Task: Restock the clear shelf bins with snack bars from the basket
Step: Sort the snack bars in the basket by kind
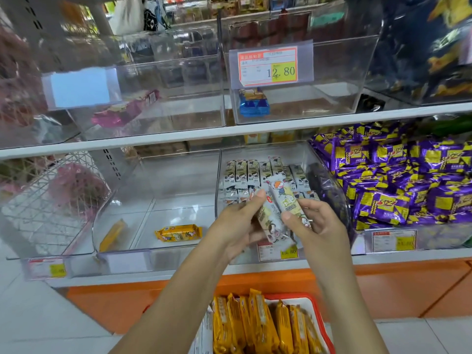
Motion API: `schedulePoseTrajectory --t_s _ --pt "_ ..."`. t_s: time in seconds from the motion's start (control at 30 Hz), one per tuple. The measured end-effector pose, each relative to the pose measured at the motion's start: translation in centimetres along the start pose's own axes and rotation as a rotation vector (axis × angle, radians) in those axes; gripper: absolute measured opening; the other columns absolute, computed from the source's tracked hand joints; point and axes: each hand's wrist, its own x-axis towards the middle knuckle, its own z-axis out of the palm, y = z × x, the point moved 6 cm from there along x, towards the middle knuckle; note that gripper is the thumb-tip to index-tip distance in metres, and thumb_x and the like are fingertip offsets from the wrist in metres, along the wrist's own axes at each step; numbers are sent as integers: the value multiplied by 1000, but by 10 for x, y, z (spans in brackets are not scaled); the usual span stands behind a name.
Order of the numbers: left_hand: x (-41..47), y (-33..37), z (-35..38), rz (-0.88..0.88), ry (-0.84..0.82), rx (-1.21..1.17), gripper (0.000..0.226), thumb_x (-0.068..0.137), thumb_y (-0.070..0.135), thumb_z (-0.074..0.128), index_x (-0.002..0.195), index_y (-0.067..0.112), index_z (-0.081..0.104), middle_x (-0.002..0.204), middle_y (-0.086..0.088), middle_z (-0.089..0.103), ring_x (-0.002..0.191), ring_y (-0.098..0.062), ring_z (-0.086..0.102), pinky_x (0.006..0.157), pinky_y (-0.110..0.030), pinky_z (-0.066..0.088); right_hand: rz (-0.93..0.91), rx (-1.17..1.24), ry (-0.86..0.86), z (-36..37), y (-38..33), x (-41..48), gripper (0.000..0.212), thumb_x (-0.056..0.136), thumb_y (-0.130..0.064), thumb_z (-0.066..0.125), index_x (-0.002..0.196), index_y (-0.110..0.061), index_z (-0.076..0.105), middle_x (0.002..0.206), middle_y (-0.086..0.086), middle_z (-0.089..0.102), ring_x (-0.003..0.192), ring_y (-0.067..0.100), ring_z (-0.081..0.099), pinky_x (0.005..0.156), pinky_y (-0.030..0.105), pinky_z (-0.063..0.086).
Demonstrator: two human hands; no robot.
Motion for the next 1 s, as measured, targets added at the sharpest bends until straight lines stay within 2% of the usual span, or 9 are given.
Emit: schedulePoseTrajectory --t_s 0.17,0.3,0.4,0.5,0.6,0.67,0.77,0.9,1.0 --pt "5 0 4 -33 -25 119 73 69 43 73 123 -2 53 101 -14 72 86 -20 71 67 -30 58 -43 -123 -66 4 1 2 26 82 -25 71 99 -39 57 105 -24 62 101 -8 57 85 18 45" --pt "9 6 2 -12 41 190 46 77 30 76 107 1 59 90 -10 74 75 -19 71 61 -28 57 -40 -397 -157 11 -1 2 45 77 -35 75 112 -36 47 109 -25 50 106 -3 47 82 5 34" --pt "15 12 2 6 97 215 52 75 28 79 111 -2 55 92 -17 72 71 -24 70 54 -27 55 -128 -771 -154 19 -9 7 74 75 -39 77 136 -23 39 123 -8 38 120 9 34 91 17 28" --pt "19 21 6 48 55 180 55 76 25 78 115 -6 54 89 -16 72 73 -25 71 60 -30 57 -195 -872 -154 27 -20 14 82 80 -33 69 147 -19 24 131 -1 36 127 18 33 100 28 32" --pt "20 36 6 123 -8 230 40 82 30 71 103 -2 62 79 -10 74 74 -22 71 70 -27 58 -208 -880 -150 27 -32 27 75 79 -34 65 144 -24 27 123 3 43 115 23 43 85 34 40" --pt "22 48 -7 237 82 411 35 86 32 67 106 3 66 86 -4 73 80 -16 70 69 -17 56 -193 -951 -114 23 -38 43 66 80 -37 64 138 -26 33 116 6 45 106 26 47 74 32 37" --pt "20 69 -29 489 285 801 17 92 23 59 103 12 65 83 7 63 73 -3 59 57 -5 45 -143 -1166 -11 18 -40 82 58 85 -40 62 134 -21 38 120 16 45 109 34 47 74 34 39" --pt "38 63 -26 570 167 1171 22 95 14 52 113 13 64 106 -1 67 89 -11 60 79 -18 45 -94 -1478 2 32 -30 133 51 91 -40 57 136 -19 44 135 20 37 124 37 38 85 41 46" --pt "53 54 -10 597 38 1339 25 96 14 50 116 14 65 117 -2 66 102 -17 61 87 -24 46 -124 -1624 -39 46 -11 159 45 94 -31 50 137 -21 41 141 18 29 125 38 36 81 39 45"
